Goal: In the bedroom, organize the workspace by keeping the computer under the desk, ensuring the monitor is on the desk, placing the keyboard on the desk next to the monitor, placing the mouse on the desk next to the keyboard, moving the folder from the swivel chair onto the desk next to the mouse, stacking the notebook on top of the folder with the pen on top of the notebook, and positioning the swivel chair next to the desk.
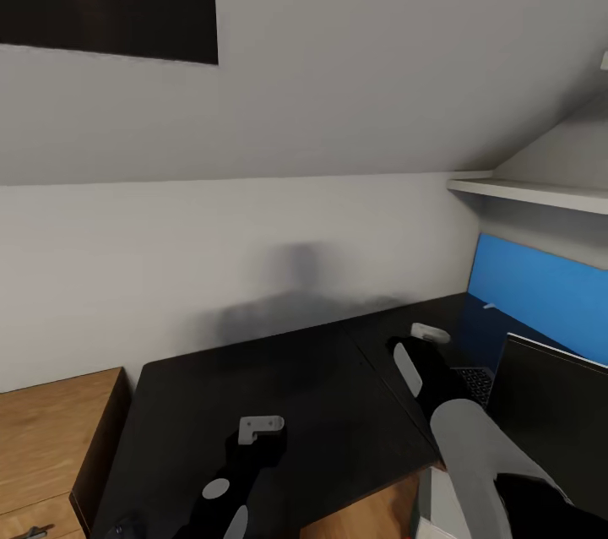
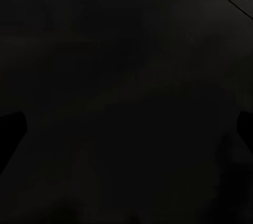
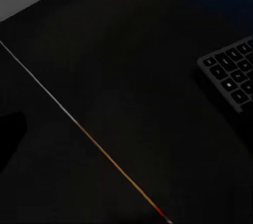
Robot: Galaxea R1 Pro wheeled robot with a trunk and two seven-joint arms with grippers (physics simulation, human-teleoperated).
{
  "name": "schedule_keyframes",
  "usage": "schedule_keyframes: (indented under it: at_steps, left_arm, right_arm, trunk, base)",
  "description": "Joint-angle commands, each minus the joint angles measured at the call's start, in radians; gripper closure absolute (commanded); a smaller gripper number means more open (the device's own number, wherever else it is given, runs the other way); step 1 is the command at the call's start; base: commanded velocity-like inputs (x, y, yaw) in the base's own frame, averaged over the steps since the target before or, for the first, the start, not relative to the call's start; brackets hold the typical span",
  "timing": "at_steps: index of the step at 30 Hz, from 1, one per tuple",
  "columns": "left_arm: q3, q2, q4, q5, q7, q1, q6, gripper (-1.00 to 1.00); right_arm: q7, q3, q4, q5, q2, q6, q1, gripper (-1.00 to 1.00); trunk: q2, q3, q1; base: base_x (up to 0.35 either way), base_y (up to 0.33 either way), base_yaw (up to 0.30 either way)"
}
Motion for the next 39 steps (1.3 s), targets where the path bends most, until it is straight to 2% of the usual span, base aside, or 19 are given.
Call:
schedule_keyframes:
  at_steps: [1, 2, 3, 8, 10, 11, 13, 22, 32, 33, 39]
  left_arm:
    - [-0.002, 0.001, -0.002, 0.009, 0.008, -0.001, 0.003, -1.00]
    - [-0.002, 0.001, -0.002, 0.009, 0.008, -0.001, 0.003, -1.00]
    - [-0.002, 0.002, -0.002, 0.009, 0.009, -0.001, 0.003, -1.00]
    - [-0.001, 0.003, -0.003, 0.010, 0.008, -0.001, 0.003, -1.00]
    - [-0.001, 0.003, -0.004, 0.010, 0.008, -0.001, 0.002, -1.00]
    - [-0.002, 0.003, -0.007, 0.010, 0.007, -0.001, 0.002, -1.00]
    - [-0.003, 0.002, -0.008, 0.010, 0.005, -0.001, 0.002, -1.00]
    - [-0.003, 0.001, -0.013, 0.010, 0.003, -0.001, 0.002, -1.00]
    - [-0.003, 0.001, -0.018, 0.010, 0.005, -0.001, -0.001, -1.00]
    - [-0.004, 0.001, -0.044, 0.011, 0.005, -0.001, -0.024, -1.00]
    - [-0.003, 0.001, -0.050, 0.011, 0.004, -0.001, -0.028, -1.00]
  right_arm:
    - [-0.007, -0.010, 0.012, -0.012, 0.000, -0.014, -0.002, -1.00]
    - [-0.008, -0.016, 0.016, -0.016, 0.000, -0.023, -0.002, -1.00]
    - [-0.016, -0.039, 0.035, -0.038, 0.005, -0.058, -0.003, -1.00]
    - [-0.023, -0.055, 0.076, -0.065, 0.026, -0.104, 0.000, -1.00]
    - [-0.023, -0.056, 0.092, -0.069, 0.033, -0.172, 0.002, -1.00]
    - [-0.025, -0.051, 0.157, -0.067, 0.041, -0.293, 0.006, -1.00]
    - [-0.026, -0.049, 0.179, -0.067, 0.043, -0.333, 0.007, -1.00]
    - [-0.026, -0.049, 0.197, -0.068, 0.045, -0.370, 0.007, -1.00]
    - [-0.025, -0.048, 0.249, -0.069, 0.049, -0.436, 0.007, -1.00]
    - [-0.024, -0.048, 0.258, -0.069, 0.052, -0.443, 0.007, -1.00]
    - [-0.023, -0.048, 0.259, -0.069, 0.053, -0.444, 0.007, -1.00]
  trunk:
    - [-0.001, -0.001, 0.000]
    - [-0.001, -0.001, 0.000]
    - [-0.001, -0.001, 0.000]
    - [-0.001, -0.001, 0.000]
    - [-0.001, -0.001, 0.000]
    - [-0.001, -0.001, 0.000]
    - [-0.001, -0.001, 0.000]
    - [-0.001, -0.001, 0.000]
    - [-0.001, -0.001, 0.000]
    - [-0.001, -0.001, 0.000]
    - [-0.001, -0.001, 0.000]
  base:
    - [0.000, 0.000, 0.000]
    - [0.000, 0.000, 0.000]
    - [0.000, 0.000, 0.000]
    - [0.000, 0.000, 0.000]
    - [0.055, 0.115, 0.000]
    - [0.022, 0.241, 0.000]
    - [0.013, 0.193, -0.010]
    - [0.003, 0.045, -0.114]
    - [0.000, 0.002, -0.009]
    - [0.000, 0.000, -0.188]
    - [0.000, 0.000, -0.235]
